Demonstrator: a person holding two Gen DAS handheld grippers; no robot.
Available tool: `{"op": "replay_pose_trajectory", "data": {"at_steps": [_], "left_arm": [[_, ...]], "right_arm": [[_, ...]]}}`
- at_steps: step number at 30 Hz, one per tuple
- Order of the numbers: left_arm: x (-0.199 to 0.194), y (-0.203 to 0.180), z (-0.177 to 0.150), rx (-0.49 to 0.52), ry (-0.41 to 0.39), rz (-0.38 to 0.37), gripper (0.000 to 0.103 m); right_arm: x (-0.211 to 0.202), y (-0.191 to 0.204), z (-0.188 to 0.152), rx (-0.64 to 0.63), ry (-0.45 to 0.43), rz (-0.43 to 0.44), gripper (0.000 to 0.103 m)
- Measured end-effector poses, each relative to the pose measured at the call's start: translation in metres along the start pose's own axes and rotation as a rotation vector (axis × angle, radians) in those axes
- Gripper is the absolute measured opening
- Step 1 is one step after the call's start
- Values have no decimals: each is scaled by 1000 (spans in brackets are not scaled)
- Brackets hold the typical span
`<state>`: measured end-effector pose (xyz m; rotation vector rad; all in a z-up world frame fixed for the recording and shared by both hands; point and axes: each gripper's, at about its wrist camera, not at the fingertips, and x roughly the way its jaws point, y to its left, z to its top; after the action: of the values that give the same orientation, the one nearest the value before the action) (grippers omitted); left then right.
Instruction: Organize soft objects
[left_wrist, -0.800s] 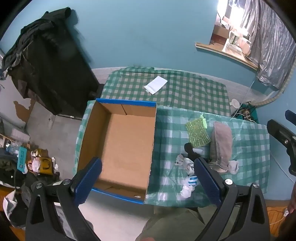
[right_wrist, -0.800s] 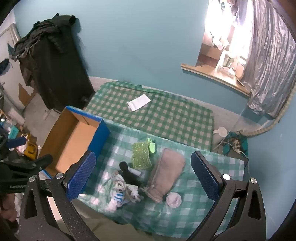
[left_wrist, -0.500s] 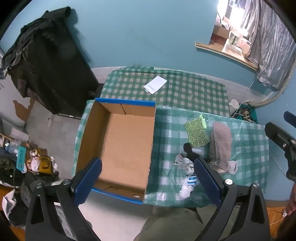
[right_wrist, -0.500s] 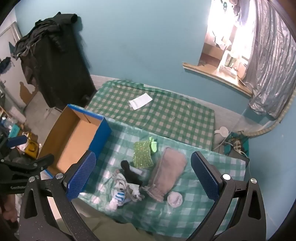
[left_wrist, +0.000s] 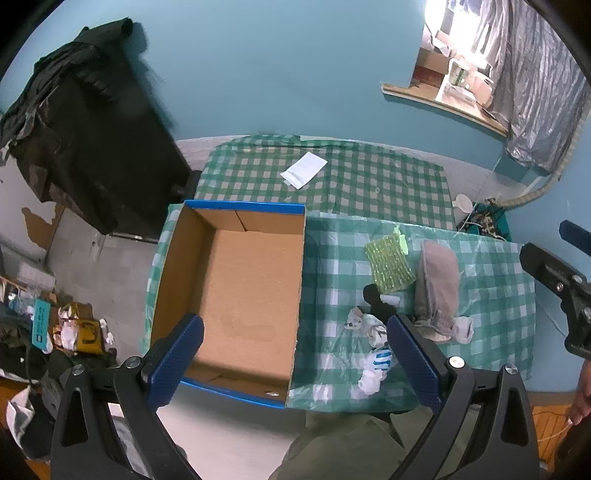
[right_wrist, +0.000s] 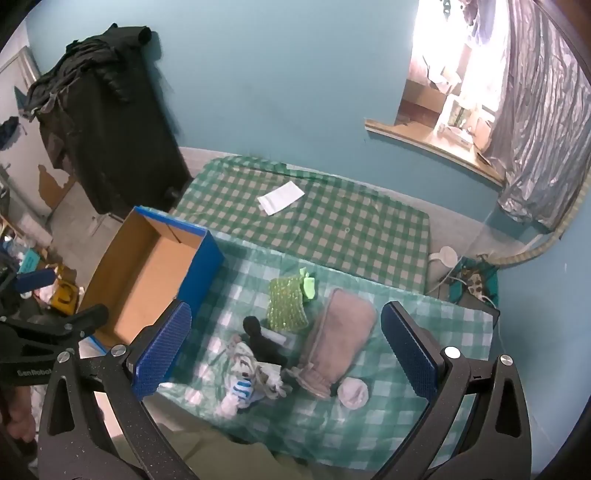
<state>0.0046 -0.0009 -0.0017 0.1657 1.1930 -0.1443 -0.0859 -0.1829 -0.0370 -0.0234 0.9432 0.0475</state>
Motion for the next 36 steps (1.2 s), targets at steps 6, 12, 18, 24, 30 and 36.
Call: {"op": "replay_pose_trajectory", "data": {"at_steps": [6, 12, 18, 24, 30, 36], "left_arm": [[0, -1, -1, 16, -2, -5, 100], [0, -2, -1, 13, -6, -4, 100], [-1, -2, 1, 12, -6, -4, 100], [-1, -1, 2, 13, -4, -2, 100], [-1, -2, 2, 14, -1, -1, 100], [-1, -2, 3, 13, -2, -2, 100]], "right_arm": [[2, 1, -1, 2, 3, 0, 102], [3, 1, -1, 6, 6, 3, 102], [4, 1, 0, 7, 7, 2, 102], [4, 1, 0, 6, 9, 3, 102], [6, 1, 0, 6, 12, 2, 102], [7, 0, 0, 3, 13, 3, 102]]}}
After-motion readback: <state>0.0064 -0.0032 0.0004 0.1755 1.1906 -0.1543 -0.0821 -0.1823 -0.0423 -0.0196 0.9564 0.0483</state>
